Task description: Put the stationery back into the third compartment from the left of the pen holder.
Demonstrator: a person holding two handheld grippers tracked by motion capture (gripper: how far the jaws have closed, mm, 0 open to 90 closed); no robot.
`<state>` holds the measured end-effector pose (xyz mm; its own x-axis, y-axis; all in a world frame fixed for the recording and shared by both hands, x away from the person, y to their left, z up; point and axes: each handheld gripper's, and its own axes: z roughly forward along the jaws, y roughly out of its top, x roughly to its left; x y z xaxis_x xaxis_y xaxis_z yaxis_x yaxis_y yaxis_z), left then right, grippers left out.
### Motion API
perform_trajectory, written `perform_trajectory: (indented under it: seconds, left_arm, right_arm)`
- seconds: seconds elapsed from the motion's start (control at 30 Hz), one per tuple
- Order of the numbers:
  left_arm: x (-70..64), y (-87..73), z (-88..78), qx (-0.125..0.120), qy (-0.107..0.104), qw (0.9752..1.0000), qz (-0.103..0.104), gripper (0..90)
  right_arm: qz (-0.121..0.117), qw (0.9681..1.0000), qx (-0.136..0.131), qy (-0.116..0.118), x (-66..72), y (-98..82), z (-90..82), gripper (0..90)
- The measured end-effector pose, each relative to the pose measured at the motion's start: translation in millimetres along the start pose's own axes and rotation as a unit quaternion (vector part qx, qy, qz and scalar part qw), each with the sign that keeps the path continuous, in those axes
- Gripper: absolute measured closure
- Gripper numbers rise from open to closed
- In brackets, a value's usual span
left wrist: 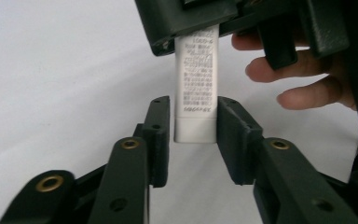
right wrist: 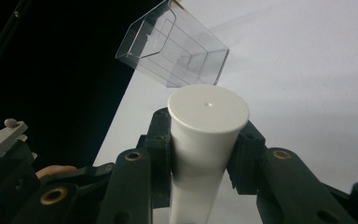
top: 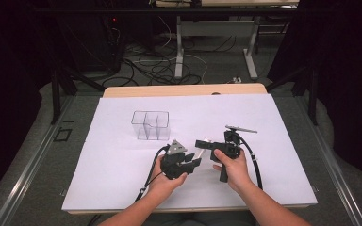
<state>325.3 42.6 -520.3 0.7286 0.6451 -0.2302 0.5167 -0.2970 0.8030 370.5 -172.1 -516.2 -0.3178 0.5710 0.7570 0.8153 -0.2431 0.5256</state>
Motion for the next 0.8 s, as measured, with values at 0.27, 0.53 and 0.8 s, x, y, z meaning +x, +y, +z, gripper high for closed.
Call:
perform_trajectory:
  seconds: [0.27,0.53,0.8]
  left_arm:
    - [9.8,0.9,-8.7,-0.007,0.019,0.9997,-0.014,54.5]
    - [25.8,-0.1,-21.1,-0.012,0.035,0.9991,-0.022,47.2]
    - [44.1,-3.4,-38.4,-0.025,0.067,0.9968,-0.037,38.6]
  right_arm:
    - [-0.034,0.9994,-0.005,-0.008,9.9,12.0,3.0,66.0]
    - [-0.072,0.9968,-0.013,-0.032,22.5,25.1,14.4,66.0]
    - [-0.114,0.9921,-0.021,-0.048,39.3,40.6,27.3,66.0]
